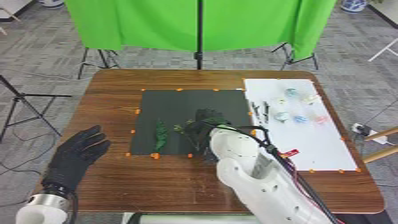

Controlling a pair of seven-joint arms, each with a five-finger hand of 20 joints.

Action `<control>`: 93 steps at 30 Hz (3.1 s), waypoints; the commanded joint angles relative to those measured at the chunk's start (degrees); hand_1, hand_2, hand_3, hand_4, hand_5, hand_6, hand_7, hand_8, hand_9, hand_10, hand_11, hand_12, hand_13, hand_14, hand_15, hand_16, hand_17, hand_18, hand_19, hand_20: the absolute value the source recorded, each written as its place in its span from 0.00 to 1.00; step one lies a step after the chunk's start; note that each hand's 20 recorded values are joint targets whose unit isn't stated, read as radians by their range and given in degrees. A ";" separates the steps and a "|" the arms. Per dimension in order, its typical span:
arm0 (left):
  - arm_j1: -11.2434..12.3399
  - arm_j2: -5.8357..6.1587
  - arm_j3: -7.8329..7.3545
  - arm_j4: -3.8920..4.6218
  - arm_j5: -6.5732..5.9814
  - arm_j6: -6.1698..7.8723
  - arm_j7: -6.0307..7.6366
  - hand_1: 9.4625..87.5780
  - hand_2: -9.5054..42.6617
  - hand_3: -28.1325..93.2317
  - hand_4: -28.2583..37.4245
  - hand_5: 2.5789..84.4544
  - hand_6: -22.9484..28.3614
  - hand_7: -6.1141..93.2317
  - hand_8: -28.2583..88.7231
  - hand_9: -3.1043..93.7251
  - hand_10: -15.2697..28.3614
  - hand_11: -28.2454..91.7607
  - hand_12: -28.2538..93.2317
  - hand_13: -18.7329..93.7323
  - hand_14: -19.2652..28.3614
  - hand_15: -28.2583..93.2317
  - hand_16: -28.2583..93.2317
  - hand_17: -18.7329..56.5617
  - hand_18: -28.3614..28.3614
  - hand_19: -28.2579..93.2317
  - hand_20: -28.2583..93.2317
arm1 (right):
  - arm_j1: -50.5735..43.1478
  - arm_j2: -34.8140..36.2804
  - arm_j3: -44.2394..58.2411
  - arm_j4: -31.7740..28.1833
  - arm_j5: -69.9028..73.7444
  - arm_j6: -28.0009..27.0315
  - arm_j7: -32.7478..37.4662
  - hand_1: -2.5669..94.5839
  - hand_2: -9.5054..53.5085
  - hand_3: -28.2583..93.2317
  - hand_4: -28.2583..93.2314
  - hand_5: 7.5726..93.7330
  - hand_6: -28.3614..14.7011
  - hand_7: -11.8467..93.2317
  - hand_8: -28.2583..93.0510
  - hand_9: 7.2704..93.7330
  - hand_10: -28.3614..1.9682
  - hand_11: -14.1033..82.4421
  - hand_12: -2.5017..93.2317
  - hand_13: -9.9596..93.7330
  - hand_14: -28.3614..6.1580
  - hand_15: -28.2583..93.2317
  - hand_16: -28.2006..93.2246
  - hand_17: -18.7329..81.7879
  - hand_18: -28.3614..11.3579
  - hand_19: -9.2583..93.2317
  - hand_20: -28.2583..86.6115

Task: Arrange flowers

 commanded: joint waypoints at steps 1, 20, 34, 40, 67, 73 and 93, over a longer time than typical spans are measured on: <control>0.91 -0.46 -0.05 0.16 0.21 -0.42 0.07 0.30 0.22 0.83 0.00 0.44 0.55 0.41 0.09 0.41 0.70 0.56 0.31 0.43 0.77 0.67 0.16 0.18 0.90 0.75 0.20 | -0.37 -0.02 2.01 -1.05 4.83 -3.69 0.11 0.22 0.24 0.83 0.03 0.96 0.64 0.44 0.12 1.00 0.72 0.75 0.32 0.99 0.70 0.84 0.49 0.74 0.13 1.00 0.75; 1.62 -0.80 -0.65 -0.30 0.12 0.12 0.71 0.30 0.22 0.83 0.00 0.44 0.54 0.41 0.09 0.41 0.69 0.56 0.31 0.43 0.77 0.67 0.16 0.18 0.90 0.75 0.20 | 1.34 9.87 9.29 -8.49 2.52 3.00 0.07 0.21 0.26 0.83 0.04 0.93 0.64 0.45 0.12 1.00 0.69 0.72 0.34 0.97 0.67 0.84 0.49 0.71 0.13 1.00 0.75; 1.81 -1.10 -0.79 -0.37 0.06 0.34 0.88 0.30 0.22 0.83 0.00 0.44 0.54 0.41 0.10 0.40 0.70 0.55 0.31 0.43 0.77 0.66 0.16 0.18 0.90 0.75 0.20 | 6.15 20.31 6.52 0.64 -1.91 3.85 2.15 0.21 0.08 0.84 0.00 0.78 0.62 0.47 0.10 0.88 0.57 0.65 0.37 0.84 0.56 0.83 0.47 0.56 0.16 1.00 0.60; 1.72 -1.18 -0.92 -0.38 0.25 0.27 0.56 0.30 0.23 0.83 0.00 0.44 0.55 0.40 0.10 0.40 0.69 0.55 0.31 0.43 0.77 0.65 0.17 0.18 0.90 0.75 0.20 | 8.76 21.94 2.30 4.34 -2.54 1.73 2.30 0.22 0.03 0.83 0.00 0.79 0.63 0.48 0.10 0.89 0.59 0.66 0.37 0.85 0.58 0.83 0.46 0.57 0.16 1.00 0.60; 0.98 -0.58 -0.98 0.02 0.11 -0.23 -0.50 0.30 0.23 0.83 0.00 0.44 0.55 0.40 0.10 0.40 0.69 0.55 0.31 0.43 0.76 0.65 0.17 0.18 0.90 0.75 0.21 | 8.65 20.43 1.24 10.93 10.21 -5.28 1.20 0.34 0.01 0.88 0.00 0.78 0.66 0.50 0.09 0.89 0.63 0.65 0.37 0.86 0.63 0.81 0.47 0.58 0.18 1.00 0.59; 1.05 -0.68 -0.91 0.02 0.06 -0.36 -0.48 0.30 0.23 0.83 0.00 0.44 0.55 0.40 0.10 0.40 0.69 0.55 0.31 0.43 0.77 0.65 0.17 0.18 0.90 0.75 0.21 | 7.46 19.77 0.77 11.00 9.65 -7.83 -0.65 0.45 0.00 0.82 0.00 0.76 0.65 0.52 0.23 0.89 0.67 0.64 0.36 0.86 0.68 0.80 0.47 0.58 0.21 1.00 0.57; 1.80 -1.30 -0.71 -0.14 0.19 -0.35 0.59 0.30 0.23 0.83 0.00 0.43 0.54 0.40 0.10 0.40 0.69 0.55 0.31 0.43 0.77 0.65 0.17 0.18 0.90 0.75 0.21 | 2.01 20.26 1.09 10.28 7.84 -2.79 -7.59 0.47 0.00 0.95 0.05 0.73 0.56 0.72 0.30 0.95 0.74 0.60 0.43 0.92 0.73 0.78 0.48 0.62 0.23 1.00 0.58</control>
